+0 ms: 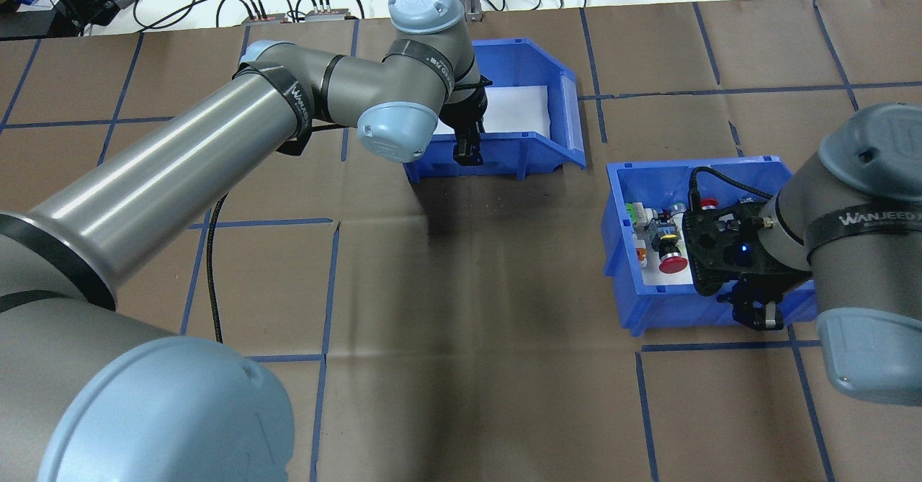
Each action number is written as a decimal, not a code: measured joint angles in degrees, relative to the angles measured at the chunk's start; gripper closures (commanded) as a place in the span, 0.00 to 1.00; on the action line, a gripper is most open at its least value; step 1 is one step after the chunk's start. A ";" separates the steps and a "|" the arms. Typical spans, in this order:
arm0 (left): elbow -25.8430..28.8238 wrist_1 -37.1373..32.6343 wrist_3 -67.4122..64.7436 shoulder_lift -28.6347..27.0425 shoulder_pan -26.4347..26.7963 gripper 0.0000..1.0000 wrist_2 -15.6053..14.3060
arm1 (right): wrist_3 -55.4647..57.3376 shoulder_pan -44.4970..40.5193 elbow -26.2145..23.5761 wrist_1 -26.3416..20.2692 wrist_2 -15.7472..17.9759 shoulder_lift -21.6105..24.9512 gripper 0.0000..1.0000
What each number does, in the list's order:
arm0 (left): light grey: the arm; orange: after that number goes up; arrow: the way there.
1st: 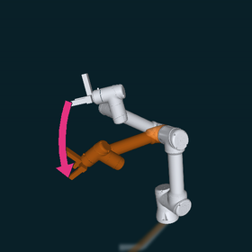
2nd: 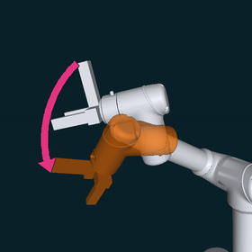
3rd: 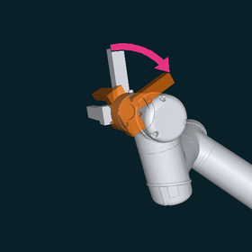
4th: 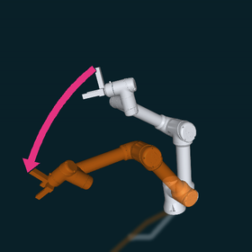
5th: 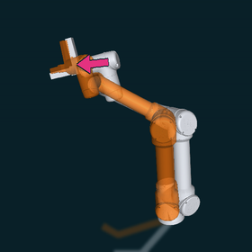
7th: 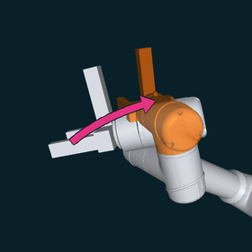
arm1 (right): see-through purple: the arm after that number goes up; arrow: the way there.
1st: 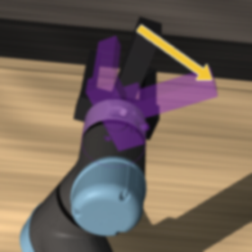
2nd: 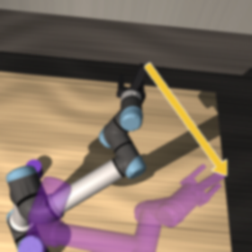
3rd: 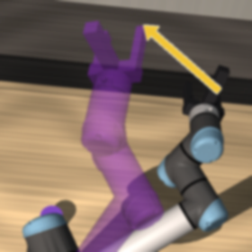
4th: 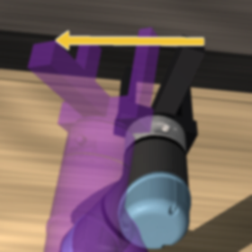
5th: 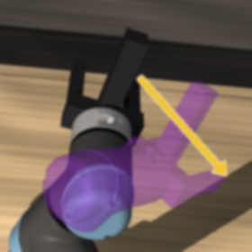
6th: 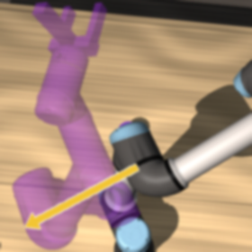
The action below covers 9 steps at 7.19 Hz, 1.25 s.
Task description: Place battery box in front
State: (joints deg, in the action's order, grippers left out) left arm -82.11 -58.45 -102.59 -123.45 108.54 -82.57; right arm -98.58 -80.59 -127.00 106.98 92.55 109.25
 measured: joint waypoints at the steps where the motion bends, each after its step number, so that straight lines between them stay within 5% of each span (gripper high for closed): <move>1: -0.01 -0.58 -0.28 0.41 -0.01 0.01 -0.01 | 2.05 -2.16 0.00 0.14 0.00 0.00 0.94; 4: 0.39 -12.34 11.43 6.60 -1.87 0.01 -0.26 | 12.33 -13.43 -0.03 2.72 0.00 -0.53 0.94; 6: 0.05 -20.72 25.13 12.57 -3.61 0.01 -3.97 | 19.95 -20.27 -0.03 4.43 0.00 -2.06 0.94; 9: -2.82 -29.27 47.46 22.93 -8.59 0.01 -7.12 | 30.04 -30.78 0.30 14.04 0.23 -8.44 0.93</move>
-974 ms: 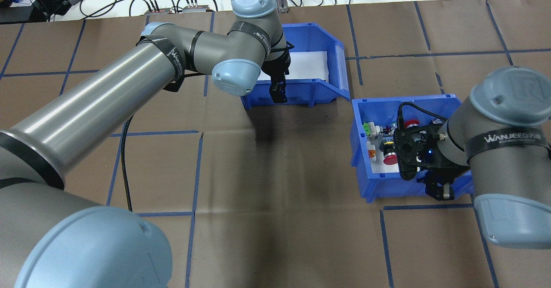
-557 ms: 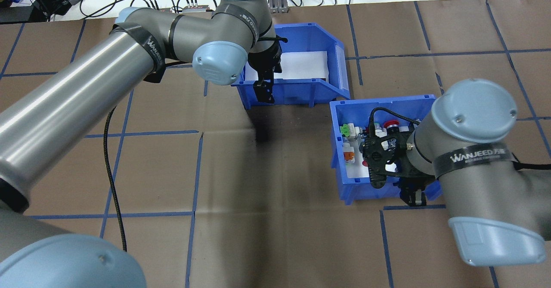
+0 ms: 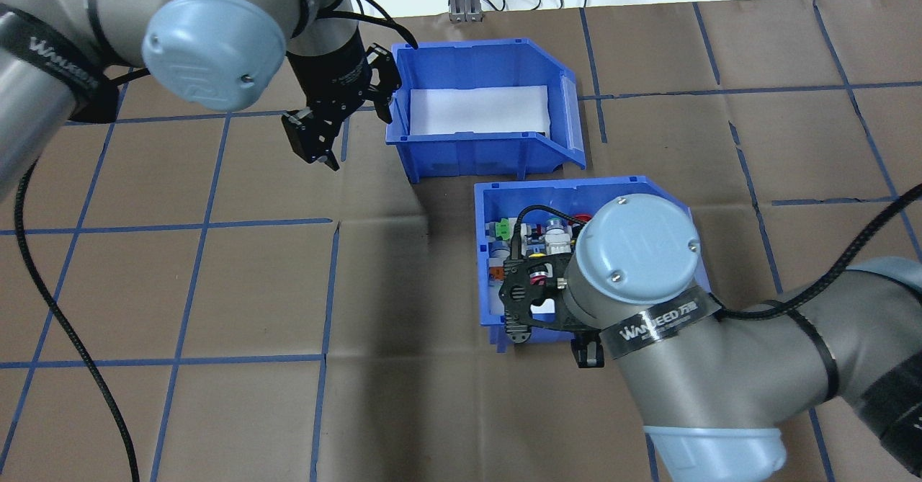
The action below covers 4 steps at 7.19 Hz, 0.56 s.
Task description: Place battery box in front
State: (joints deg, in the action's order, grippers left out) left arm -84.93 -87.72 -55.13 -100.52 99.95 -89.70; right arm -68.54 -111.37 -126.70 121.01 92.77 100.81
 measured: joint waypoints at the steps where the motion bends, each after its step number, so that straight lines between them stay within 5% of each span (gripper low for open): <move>1: -2.60 -0.47 7.35 4.31 -1.66 0.01 -0.15 | 2.42 -3.09 0.15 3.52 0.27 -2.51 0.93; 4: -7.41 -0.44 33.58 12.96 -3.83 0.01 -1.25 | 6.99 -7.11 0.22 7.69 0.16 -6.15 0.93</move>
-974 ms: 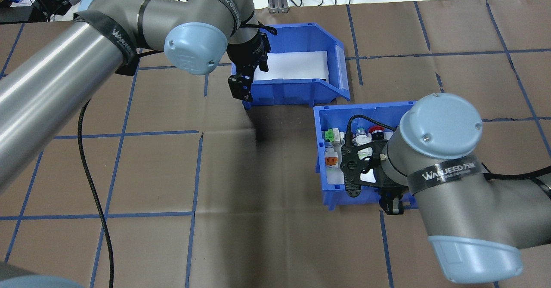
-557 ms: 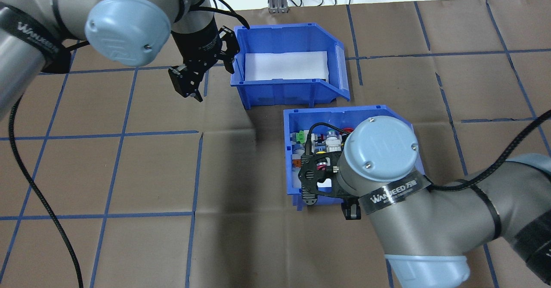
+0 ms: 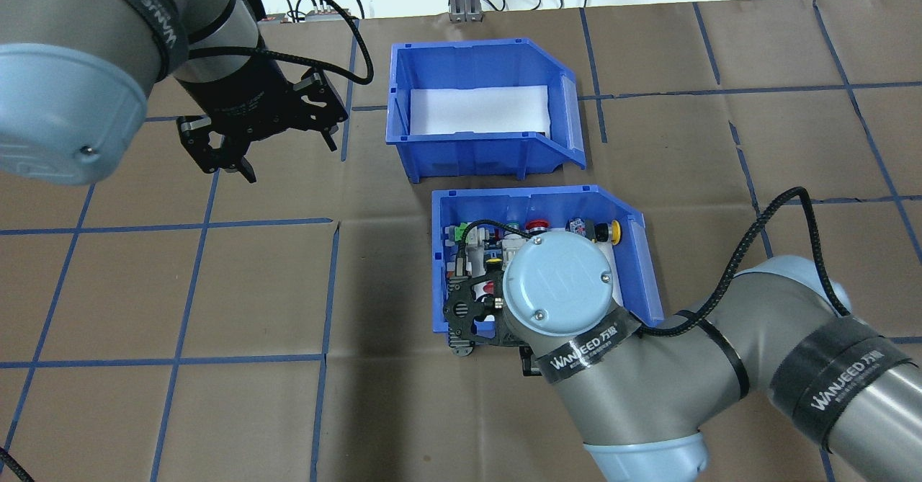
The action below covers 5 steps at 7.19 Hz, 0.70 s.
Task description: Place battery box in front
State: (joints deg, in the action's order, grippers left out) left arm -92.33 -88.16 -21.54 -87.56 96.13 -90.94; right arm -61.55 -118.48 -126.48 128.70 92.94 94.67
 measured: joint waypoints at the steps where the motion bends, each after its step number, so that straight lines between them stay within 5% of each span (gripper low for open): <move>1: -0.34 0.27 8.72 0.86 -0.14 0.01 -1.28 | 0.80 -1.39 0.00 1.24 0.05 -1.31 0.86; 2: -0.46 0.34 14.97 1.37 -0.34 0.01 -2.00 | 1.23 -2.61 0.00 2.59 0.25 -2.78 0.01; 5: -0.80 -1.78 27.50 3.35 -1.94 0.01 -1.57 | 1.23 -3.20 0.06 3.37 0.39 -4.19 0.00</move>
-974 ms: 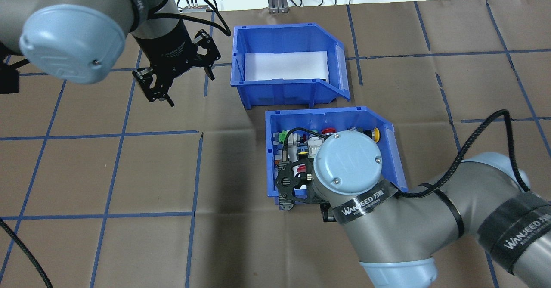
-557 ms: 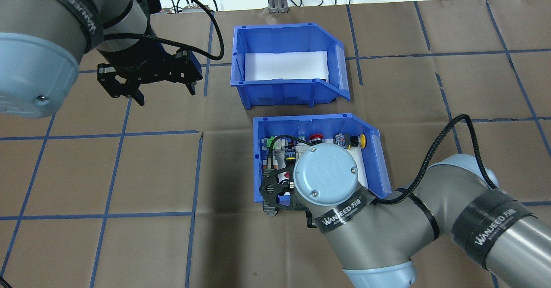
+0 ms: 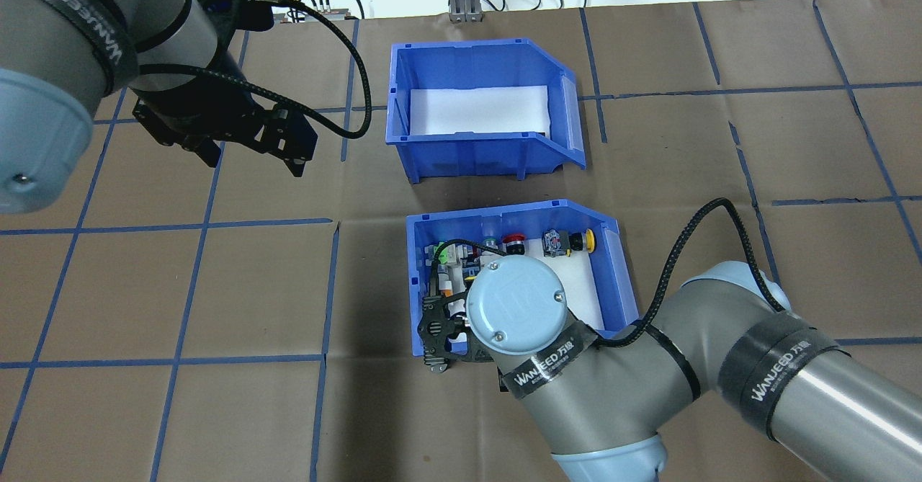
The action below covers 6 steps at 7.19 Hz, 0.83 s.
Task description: Place battery box in front
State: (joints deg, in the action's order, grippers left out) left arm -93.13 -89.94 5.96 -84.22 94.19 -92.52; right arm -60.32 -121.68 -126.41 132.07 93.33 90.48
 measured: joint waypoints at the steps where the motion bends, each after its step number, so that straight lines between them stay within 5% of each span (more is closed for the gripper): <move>1: -0.52 -0.13 1.99 0.64 -0.98 0.01 0.67 | -0.04 0.35 0.35 -0.14 0.17 0.60 0.00; 6: -4.46 2.29 4.89 2.35 -2.34 0.01 1.63 | 2.52 13.72 8.91 -11.28 -0.39 7.37 0.00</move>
State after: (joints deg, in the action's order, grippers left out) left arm -97.59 -87.64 10.85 -81.87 91.85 -90.89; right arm -57.80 -107.97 -117.50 120.79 92.94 97.85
